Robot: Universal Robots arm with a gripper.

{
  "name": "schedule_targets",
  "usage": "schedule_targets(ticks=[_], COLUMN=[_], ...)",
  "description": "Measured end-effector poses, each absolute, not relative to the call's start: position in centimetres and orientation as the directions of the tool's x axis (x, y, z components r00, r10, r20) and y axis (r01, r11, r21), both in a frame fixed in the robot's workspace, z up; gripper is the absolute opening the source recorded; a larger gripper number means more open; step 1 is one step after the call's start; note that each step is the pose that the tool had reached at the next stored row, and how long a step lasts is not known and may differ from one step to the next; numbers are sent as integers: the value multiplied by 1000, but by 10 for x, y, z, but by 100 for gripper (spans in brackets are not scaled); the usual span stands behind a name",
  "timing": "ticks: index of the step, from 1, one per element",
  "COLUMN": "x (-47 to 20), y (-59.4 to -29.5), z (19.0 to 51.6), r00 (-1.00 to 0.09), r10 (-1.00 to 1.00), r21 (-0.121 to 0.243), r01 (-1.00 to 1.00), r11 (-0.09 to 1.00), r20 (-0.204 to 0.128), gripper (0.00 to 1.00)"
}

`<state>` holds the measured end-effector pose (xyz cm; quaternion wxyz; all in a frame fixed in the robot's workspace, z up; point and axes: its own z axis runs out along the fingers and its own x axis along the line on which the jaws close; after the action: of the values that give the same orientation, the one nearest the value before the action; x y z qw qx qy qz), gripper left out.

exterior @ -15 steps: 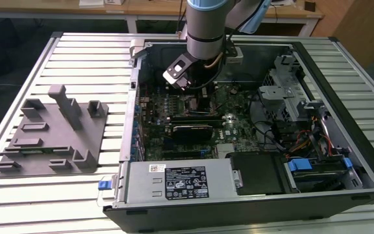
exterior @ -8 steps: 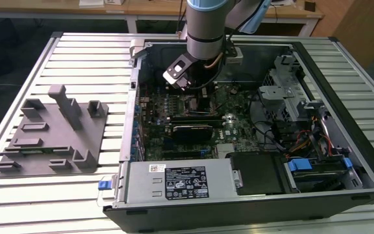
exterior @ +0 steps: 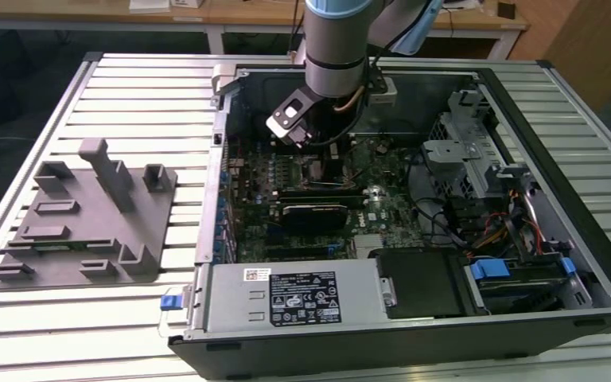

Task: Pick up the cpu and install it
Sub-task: 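Place the cpu into insertion slot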

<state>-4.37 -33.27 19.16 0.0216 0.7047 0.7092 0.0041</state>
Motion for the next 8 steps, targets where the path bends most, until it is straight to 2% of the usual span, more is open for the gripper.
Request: schedule_targets(ticks=[8], x=[-44], y=[-333], z=[191], r00=[-6], r10=[1000], r21=[36], r01=[999], r11=[7], r20=[-25], gripper=[54])
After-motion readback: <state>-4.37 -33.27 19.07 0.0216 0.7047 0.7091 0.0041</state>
